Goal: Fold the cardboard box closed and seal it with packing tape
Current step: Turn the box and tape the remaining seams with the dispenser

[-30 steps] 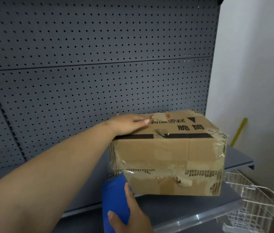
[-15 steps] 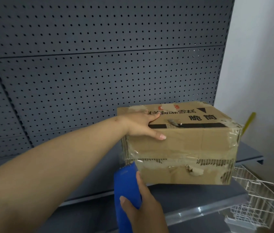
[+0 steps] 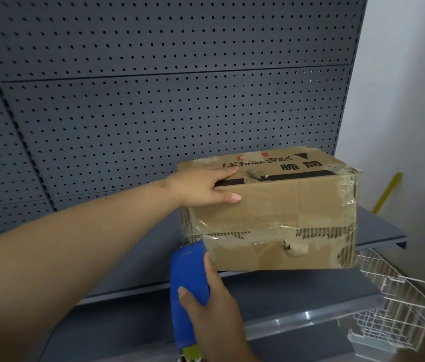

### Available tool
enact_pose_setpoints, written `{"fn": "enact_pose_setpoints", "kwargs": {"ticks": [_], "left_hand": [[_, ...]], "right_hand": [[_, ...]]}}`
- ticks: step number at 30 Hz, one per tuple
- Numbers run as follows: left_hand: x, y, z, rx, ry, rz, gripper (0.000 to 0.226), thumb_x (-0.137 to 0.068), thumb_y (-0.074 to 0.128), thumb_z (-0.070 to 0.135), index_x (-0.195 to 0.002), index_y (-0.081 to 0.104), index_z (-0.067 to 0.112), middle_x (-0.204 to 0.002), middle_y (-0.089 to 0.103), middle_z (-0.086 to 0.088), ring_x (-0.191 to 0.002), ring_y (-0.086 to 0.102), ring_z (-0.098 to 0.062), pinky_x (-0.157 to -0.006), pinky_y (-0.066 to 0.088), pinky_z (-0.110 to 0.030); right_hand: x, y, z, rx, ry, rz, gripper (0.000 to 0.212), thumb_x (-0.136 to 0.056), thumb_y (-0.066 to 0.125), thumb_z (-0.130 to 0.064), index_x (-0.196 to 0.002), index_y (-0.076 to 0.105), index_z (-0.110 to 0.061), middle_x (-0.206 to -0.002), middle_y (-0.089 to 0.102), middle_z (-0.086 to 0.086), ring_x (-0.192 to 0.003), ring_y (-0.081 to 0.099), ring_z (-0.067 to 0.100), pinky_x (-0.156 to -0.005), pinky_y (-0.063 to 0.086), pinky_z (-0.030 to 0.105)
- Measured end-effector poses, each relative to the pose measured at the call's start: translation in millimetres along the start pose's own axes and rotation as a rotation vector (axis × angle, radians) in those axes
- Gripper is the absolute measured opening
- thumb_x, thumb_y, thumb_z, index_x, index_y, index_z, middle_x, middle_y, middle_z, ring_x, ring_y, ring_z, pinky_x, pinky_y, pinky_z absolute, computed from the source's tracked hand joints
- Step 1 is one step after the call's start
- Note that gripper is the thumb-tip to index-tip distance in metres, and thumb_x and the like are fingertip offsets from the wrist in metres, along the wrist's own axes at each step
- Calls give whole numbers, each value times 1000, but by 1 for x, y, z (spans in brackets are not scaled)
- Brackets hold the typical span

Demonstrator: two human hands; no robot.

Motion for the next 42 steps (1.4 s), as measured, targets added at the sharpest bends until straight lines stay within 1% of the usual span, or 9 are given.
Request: {"fn": "enact_pose_setpoints", "kwargs": {"ticks": [2,7,9,13,15,18,26,35,42], "left_hand": [[12,-2,-1,11,134,61,62,-91,42,52,-143,10,47,-154,20,8,-139,21,-11,-109,24,-25],[39,0,-1,-219,367,111,65,-97,39,11,-138,16,55,-156,13,5,-133,36,-20,-94,44,-23],[44,5,-3,-347,405,117,46,-97,29,33,-141,23,46,-157,13,-3,-139,28,-29,-100,35,-24],[39,15,-15,-534,353,63,71,-77,26,73,-139,-2,52,-157,6,-13,-141,18,-38,-106,33,-43],[38,16,-15,-533,265,48,77,-72,35,74,-133,-9,59,-157,1,-12,-142,15,-36,-103,39,-43],[38,20,-10,-559,282,183,70,-74,28,76,-135,-2,59,-152,23,-19,-134,34,-40,-91,48,-45],[25,17,-6,-528,342,417,54,-86,16,70,-136,25,48,-121,61,-15,-92,67,-31,-53,55,-36],[-3,-18,-6,-375,238,370,57,-79,26,72,-128,-2,63,-128,54,1,-100,59,-19,-73,49,-31],[-25,-41,-21,-219,135,318,57,-85,41,64,-128,4,66,-114,58,1,-99,52,-13,-79,40,-26]], "right_hand": [[0,0,1,-19,3,-13,73,-92,55,-34,-148,9,-41,-121,59,-10,-91,57,-5,-59,40,1],[-1,-2,4,-41,-8,-17,73,-92,55,-36,-147,8,-44,-97,42,-24,-66,47,-10,-60,39,0],[-1,-3,6,-52,-11,-14,73,-92,55,-35,-147,8,-43,-102,39,-25,-68,46,-7,-61,40,-1],[-1,-2,6,-53,-5,-17,73,-92,55,-37,-147,8,-43,-111,36,-27,-78,42,-3,-62,40,2],[0,-2,7,-49,-4,-10,73,-92,54,-38,-147,7,-43,-126,43,-25,-83,41,-4,-63,40,4],[2,0,10,-59,-1,-5,74,-92,54,-38,-148,5,-42,-141,41,-20,-94,37,-6,-80,37,9],[0,-1,12,-90,-27,34,74,-90,56,-37,-146,9,-44,-102,42,-28,-80,49,-8,-69,41,7],[0,-14,-6,-89,-52,90,74,-89,57,-39,-145,10,-50,-112,55,-17,-92,54,-1,-75,43,12],[0,-29,-18,-94,-105,128,73,-87,58,-41,-143,12,-53,-117,55,-18,-103,55,2,-90,46,21]]}}
Point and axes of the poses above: each hand's wrist, its own x-axis away from the middle knuckle, its own y-axis out of the palm, z = x × y, the point moved 3 cm from there along -x, towards the middle knuckle
